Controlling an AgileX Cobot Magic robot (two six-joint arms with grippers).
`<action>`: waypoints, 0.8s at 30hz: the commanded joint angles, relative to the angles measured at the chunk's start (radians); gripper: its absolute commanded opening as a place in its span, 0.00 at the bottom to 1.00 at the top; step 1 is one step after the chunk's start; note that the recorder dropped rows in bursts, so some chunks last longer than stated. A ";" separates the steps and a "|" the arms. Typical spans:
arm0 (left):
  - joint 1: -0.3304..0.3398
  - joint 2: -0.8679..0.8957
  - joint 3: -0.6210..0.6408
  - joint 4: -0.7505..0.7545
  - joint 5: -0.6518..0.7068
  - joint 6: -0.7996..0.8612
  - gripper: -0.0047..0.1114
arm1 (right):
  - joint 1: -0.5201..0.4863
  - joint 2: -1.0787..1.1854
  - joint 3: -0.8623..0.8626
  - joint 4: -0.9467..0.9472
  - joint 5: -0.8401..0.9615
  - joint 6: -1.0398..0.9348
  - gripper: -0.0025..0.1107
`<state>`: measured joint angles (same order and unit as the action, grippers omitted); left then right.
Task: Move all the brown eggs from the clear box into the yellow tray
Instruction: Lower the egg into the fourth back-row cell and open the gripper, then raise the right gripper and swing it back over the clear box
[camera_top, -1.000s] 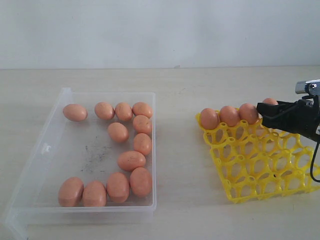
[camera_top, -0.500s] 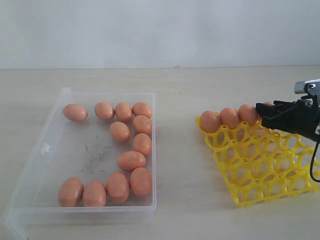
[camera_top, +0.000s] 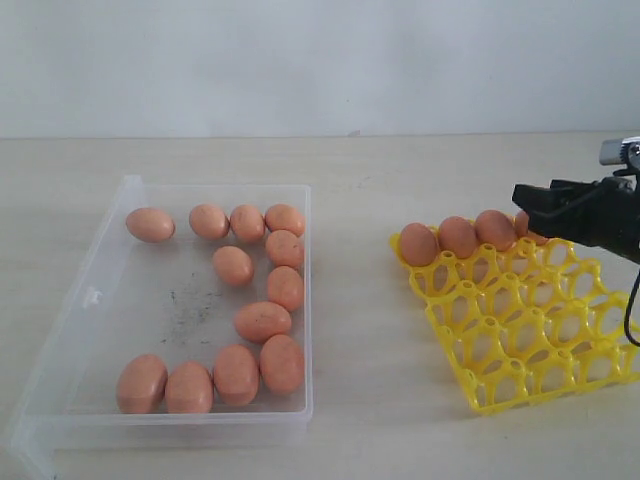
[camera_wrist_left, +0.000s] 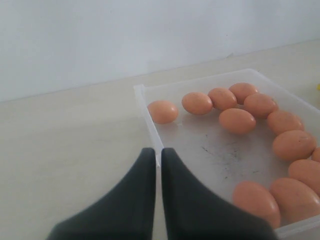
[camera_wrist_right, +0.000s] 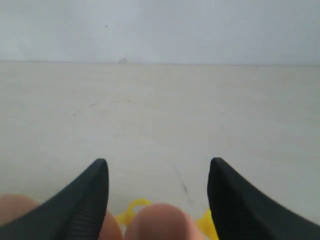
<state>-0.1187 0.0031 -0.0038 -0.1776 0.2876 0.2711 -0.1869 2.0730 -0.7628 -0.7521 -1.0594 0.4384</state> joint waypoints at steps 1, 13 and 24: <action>-0.006 -0.003 0.004 0.002 -0.002 0.000 0.07 | -0.001 -0.070 0.003 -0.009 -0.010 0.035 0.49; -0.006 -0.003 0.004 0.002 -0.002 0.000 0.07 | 0.060 -0.230 0.037 -0.361 -0.162 0.149 0.20; -0.006 -0.003 0.004 0.002 -0.002 0.000 0.07 | 0.316 -0.387 0.065 -0.478 -0.162 0.077 0.02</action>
<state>-0.1187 0.0031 -0.0038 -0.1776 0.2876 0.2711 0.0567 1.7287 -0.7047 -1.2048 -1.2101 0.5246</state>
